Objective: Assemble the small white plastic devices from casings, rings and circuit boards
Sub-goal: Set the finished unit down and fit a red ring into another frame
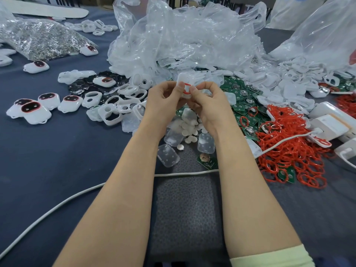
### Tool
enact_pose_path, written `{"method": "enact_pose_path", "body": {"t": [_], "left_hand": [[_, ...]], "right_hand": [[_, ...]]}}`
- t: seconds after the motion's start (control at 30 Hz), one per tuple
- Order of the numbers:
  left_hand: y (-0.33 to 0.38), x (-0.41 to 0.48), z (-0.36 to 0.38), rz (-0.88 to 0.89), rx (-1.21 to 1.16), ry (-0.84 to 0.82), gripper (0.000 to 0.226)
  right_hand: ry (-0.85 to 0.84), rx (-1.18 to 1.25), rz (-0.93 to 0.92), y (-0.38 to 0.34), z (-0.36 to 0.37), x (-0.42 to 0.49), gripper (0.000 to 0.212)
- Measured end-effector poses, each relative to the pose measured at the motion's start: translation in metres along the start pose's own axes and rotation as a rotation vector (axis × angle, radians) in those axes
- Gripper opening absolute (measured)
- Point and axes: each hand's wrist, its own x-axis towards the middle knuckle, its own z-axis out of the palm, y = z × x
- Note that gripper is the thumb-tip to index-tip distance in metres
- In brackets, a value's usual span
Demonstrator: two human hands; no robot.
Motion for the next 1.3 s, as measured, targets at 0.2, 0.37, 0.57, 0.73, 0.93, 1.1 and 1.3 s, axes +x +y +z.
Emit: {"method": "enact_pose_path", "body": {"t": [0.2, 0.37, 0.57, 0.73, 0.93, 1.1, 1.3], "left_hand": [[0.000, 0.001, -0.001, -0.091, -0.140, -0.010, 0.015], [0.002, 0.001, 0.000, -0.150, -0.202, -0.026, 0.015], [0.003, 0.000, -0.001, -0.166, -0.215, -0.033, 0.016], [0.008, -0.002, -0.001, -0.200, -0.293, -0.060, 0.014], [0.013, -0.003, -0.002, -0.333, -0.450, -0.049, 0.012], [0.012, 0.000, -0.003, -0.375, -0.476, -0.080, 0.017], [0.005, 0.000, 0.002, -0.257, -0.282, -0.013, 0.007]], "right_hand": [[-0.033, 0.127, 0.094, -0.001, 0.001, 0.001, 0.002], [-0.110, 0.233, 0.190, -0.003, -0.004, 0.001, 0.006], [-0.116, 0.229, 0.198, -0.003, -0.003, -0.001, 0.008], [-0.056, 0.204, 0.177, -0.005, -0.002, 0.000, 0.005], [-0.061, 0.173, 0.129, -0.004, 0.002, -0.001, 0.003], [-0.111, 0.257, 0.122, -0.006, -0.001, -0.003, 0.011], [-0.026, 0.093, 0.104, -0.002, 0.001, -0.001, 0.011]]}}
